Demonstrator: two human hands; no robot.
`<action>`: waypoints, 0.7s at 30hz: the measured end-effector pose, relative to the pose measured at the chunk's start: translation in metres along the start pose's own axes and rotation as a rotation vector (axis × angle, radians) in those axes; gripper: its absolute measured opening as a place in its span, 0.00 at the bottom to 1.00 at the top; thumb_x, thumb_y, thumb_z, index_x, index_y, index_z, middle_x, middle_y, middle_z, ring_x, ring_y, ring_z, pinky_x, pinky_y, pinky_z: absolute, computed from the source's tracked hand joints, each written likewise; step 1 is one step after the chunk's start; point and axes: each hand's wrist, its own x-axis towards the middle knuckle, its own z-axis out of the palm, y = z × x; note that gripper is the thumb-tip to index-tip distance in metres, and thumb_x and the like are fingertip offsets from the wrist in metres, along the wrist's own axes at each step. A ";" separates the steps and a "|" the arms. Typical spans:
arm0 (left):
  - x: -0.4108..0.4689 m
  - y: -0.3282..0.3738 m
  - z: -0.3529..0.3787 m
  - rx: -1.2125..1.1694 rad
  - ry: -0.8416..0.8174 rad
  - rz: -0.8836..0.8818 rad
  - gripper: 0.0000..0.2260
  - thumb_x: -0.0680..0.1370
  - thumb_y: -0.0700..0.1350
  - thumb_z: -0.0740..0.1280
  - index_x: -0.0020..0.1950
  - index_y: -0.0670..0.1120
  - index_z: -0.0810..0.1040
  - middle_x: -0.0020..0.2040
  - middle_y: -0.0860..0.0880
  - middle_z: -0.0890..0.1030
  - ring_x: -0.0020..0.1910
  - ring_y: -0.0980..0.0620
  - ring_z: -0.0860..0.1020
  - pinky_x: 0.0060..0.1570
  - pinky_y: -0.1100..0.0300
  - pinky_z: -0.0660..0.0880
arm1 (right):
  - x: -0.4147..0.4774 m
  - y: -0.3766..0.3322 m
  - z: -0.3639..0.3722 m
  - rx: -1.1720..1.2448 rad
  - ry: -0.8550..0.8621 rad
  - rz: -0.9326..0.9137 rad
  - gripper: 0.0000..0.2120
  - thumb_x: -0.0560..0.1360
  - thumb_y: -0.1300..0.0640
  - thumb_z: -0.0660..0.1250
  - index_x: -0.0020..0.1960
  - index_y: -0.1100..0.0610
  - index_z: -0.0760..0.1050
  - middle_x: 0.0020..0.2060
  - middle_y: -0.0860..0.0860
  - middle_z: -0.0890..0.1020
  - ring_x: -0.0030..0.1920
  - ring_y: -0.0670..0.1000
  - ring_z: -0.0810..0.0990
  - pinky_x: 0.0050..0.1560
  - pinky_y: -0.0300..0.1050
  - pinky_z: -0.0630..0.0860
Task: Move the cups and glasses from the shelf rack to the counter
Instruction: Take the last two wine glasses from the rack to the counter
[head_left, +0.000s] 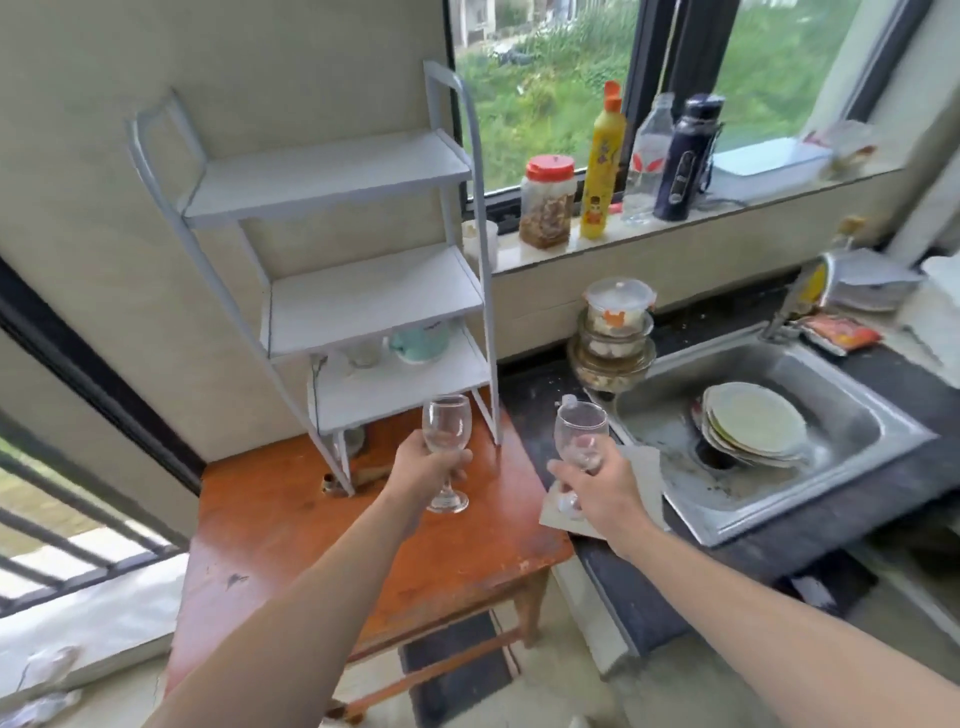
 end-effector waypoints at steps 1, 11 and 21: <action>-0.006 0.001 0.015 0.008 -0.059 0.001 0.15 0.70 0.41 0.75 0.53 0.44 0.75 0.39 0.44 0.81 0.35 0.48 0.81 0.42 0.50 0.77 | -0.009 -0.001 -0.019 0.024 0.029 0.009 0.15 0.70 0.60 0.75 0.51 0.52 0.73 0.35 0.53 0.81 0.30 0.46 0.79 0.29 0.38 0.74; -0.085 0.026 0.223 0.110 -0.636 0.052 0.13 0.71 0.44 0.75 0.50 0.40 0.77 0.28 0.47 0.77 0.27 0.49 0.76 0.34 0.56 0.70 | -0.104 0.008 -0.229 0.225 0.389 0.034 0.17 0.69 0.56 0.77 0.52 0.59 0.74 0.29 0.52 0.80 0.28 0.49 0.76 0.25 0.36 0.69; -0.234 0.037 0.486 0.139 -1.017 0.061 0.09 0.75 0.43 0.71 0.47 0.42 0.72 0.31 0.46 0.73 0.28 0.50 0.73 0.37 0.56 0.72 | -0.229 0.054 -0.484 0.232 0.721 0.049 0.17 0.69 0.54 0.77 0.52 0.58 0.76 0.32 0.54 0.83 0.29 0.49 0.80 0.25 0.33 0.71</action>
